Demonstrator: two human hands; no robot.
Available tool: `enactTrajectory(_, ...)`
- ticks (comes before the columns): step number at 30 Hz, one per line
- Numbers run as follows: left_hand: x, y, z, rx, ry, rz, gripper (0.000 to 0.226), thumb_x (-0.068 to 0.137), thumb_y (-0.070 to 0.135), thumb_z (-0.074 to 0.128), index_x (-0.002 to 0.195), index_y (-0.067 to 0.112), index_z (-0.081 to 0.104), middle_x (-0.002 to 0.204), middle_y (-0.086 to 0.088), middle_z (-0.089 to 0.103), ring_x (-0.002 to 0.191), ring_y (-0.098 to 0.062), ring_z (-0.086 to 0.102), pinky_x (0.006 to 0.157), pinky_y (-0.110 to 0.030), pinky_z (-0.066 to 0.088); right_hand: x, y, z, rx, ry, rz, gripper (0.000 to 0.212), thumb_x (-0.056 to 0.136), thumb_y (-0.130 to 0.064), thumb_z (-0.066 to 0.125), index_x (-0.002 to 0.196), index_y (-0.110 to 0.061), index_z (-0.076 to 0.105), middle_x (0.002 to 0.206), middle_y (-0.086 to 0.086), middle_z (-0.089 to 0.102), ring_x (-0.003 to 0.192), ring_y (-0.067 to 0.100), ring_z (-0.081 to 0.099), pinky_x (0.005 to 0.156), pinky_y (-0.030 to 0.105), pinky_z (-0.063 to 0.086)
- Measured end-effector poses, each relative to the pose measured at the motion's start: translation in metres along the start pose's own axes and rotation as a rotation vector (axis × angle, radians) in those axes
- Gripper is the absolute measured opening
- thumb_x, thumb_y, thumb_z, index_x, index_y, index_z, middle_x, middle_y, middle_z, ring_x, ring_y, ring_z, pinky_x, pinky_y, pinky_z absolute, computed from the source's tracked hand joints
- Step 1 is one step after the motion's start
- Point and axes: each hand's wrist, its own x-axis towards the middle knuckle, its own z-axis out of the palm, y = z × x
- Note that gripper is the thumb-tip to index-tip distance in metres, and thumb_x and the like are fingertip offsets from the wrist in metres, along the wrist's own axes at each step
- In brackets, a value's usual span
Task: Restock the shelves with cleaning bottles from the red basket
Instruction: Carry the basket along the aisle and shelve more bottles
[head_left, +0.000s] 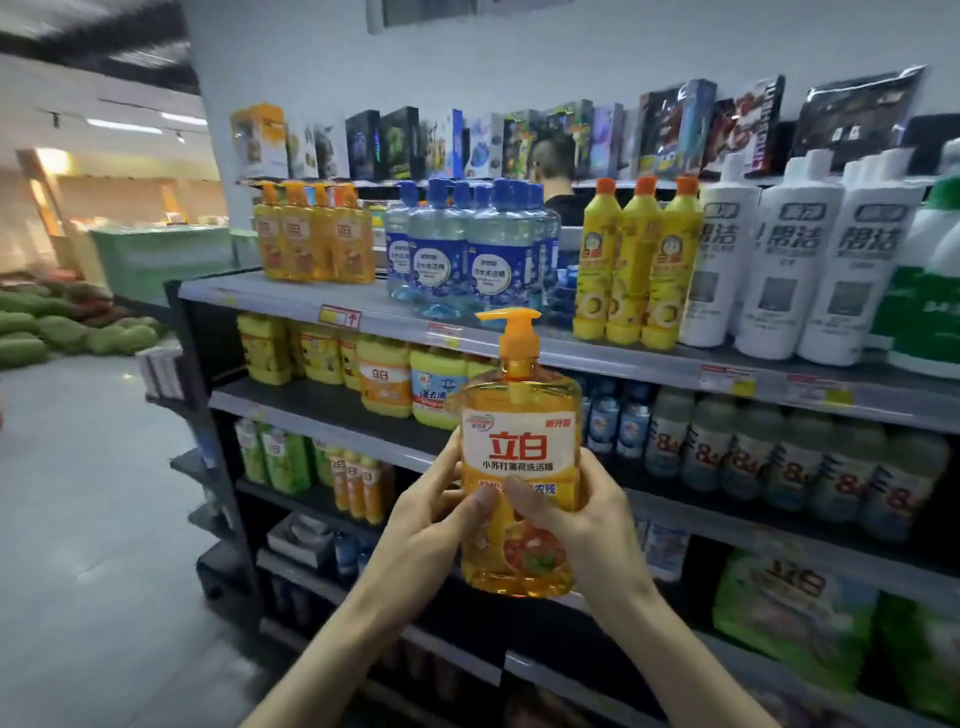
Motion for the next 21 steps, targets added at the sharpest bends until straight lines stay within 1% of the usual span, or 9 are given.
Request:
enactTrajectory(2, 0.007, -0.009, -0.013, 0.016, 0.042, -0.005, 0.059, 0.106, 0.018, 0.056, 0.159, 0.035, 0.037, 0.133, 0.017, 0.071, 0.125, -0.009, 0.068, 0.092, -0.026, 0.060, 0.019, 0.011, 0.010, -0.020, -0.053, 0.013, 0.061, 0.075, -0.042, 0.091, 0.128, -0.028, 0.064, 0.115, -0.009, 0.079, 0.107, 0.013, 0.076, 0.092, 0.045, 0.064)
enactTrajectory(5, 0.020, -0.020, -0.029, 0.038, 0.103, -0.021, 0.062, 0.106, 0.015, 0.055, 0.161, 0.031, 0.033, 0.131, 0.023, 0.070, 0.121, -0.002, 0.068, 0.090, -0.023, 0.059, 0.053, 0.024, 0.026, -0.041, -0.121, 0.020, 0.071, 0.069, -0.051, 0.094, 0.129, -0.031, 0.063, 0.116, -0.010, 0.078, 0.108, 0.010, 0.075, 0.094, 0.045, 0.063)
enactTrajectory(9, 0.052, -0.028, -0.057, 0.093, 0.188, -0.031, 0.067, 0.107, 0.013, 0.054, 0.166, 0.027, 0.026, 0.130, 0.024, 0.071, 0.120, -0.001, 0.069, 0.090, -0.022, 0.059, 0.106, 0.035, 0.048, -0.017, -0.202, -0.016, 0.069, 0.070, -0.048, 0.093, 0.129, -0.030, 0.063, 0.117, -0.008, 0.079, 0.108, 0.013, 0.076, 0.093, 0.048, 0.063)
enactTrajectory(11, 0.073, -0.027, -0.072, 0.120, 0.234, -0.021, 0.068, 0.107, 0.012, 0.054, 0.166, 0.028, 0.024, 0.127, 0.027, 0.071, 0.119, 0.002, 0.069, 0.089, -0.021, 0.059, 0.136, 0.035, 0.062, 0.016, -0.245, -0.035, 0.067, 0.073, -0.045, 0.094, 0.130, -0.028, 0.064, 0.117, -0.006, 0.079, 0.109, 0.014, 0.076, 0.094, 0.049, 0.063)
enactTrajectory(13, 0.093, -0.026, -0.088, 0.137, 0.291, -0.006, 0.067, 0.107, 0.013, 0.055, 0.166, 0.029, 0.027, 0.126, 0.025, 0.072, 0.118, 0.001, 0.069, 0.088, -0.021, 0.060, 0.165, 0.033, 0.076, 0.037, -0.277, -0.048, 0.066, 0.074, -0.044, 0.095, 0.129, -0.027, 0.064, 0.117, -0.005, 0.079, 0.108, 0.015, 0.076, 0.093, 0.048, 0.063)
enactTrajectory(16, 0.116, -0.026, -0.110, 0.162, 0.378, 0.020, 0.066, 0.105, 0.023, 0.058, 0.164, 0.035, 0.030, 0.130, 0.016, 0.072, 0.123, -0.008, 0.068, 0.093, -0.030, 0.061, 0.204, 0.030, 0.098, 0.055, -0.331, -0.081, 0.070, 0.068, -0.053, 0.094, 0.128, -0.030, 0.064, 0.117, -0.004, 0.079, 0.109, 0.017, 0.076, 0.091, 0.050, 0.063)
enactTrajectory(17, 0.123, -0.026, -0.119, 0.171, 0.400, 0.022, 0.067, 0.104, 0.028, 0.059, 0.164, 0.037, 0.031, 0.132, 0.014, 0.072, 0.125, -0.010, 0.067, 0.096, -0.034, 0.061, 0.215, 0.029, 0.107, 0.047, -0.344, -0.098, 0.068, 0.070, -0.053, 0.094, 0.127, -0.031, 0.065, 0.117, -0.005, 0.079, 0.108, 0.016, 0.076, 0.090, 0.048, 0.064)
enactTrajectory(19, 0.135, -0.024, -0.137, 0.201, 0.432, 0.034, 0.067, 0.102, 0.033, 0.059, 0.164, 0.039, 0.032, 0.134, 0.015, 0.070, 0.128, -0.010, 0.065, 0.099, -0.036, 0.061, 0.236, 0.027, 0.124, 0.049, -0.370, -0.131, 0.058, 0.075, -0.046, 0.093, 0.124, -0.032, 0.064, 0.114, -0.008, 0.079, 0.106, 0.012, 0.076, 0.086, 0.041, 0.065)
enactTrajectory(21, 0.147, -0.025, -0.158, 0.233, 0.448, 0.057, 0.064, 0.103, 0.033, 0.059, 0.162, 0.041, 0.035, 0.133, 0.017, 0.070, 0.128, -0.007, 0.064, 0.097, -0.031, 0.060, 0.256, 0.025, 0.143, 0.066, -0.399, -0.152, 0.055, 0.075, -0.039, 0.090, 0.123, -0.032, 0.064, 0.112, -0.010, 0.079, 0.104, 0.009, 0.076, 0.082, 0.033, 0.065)
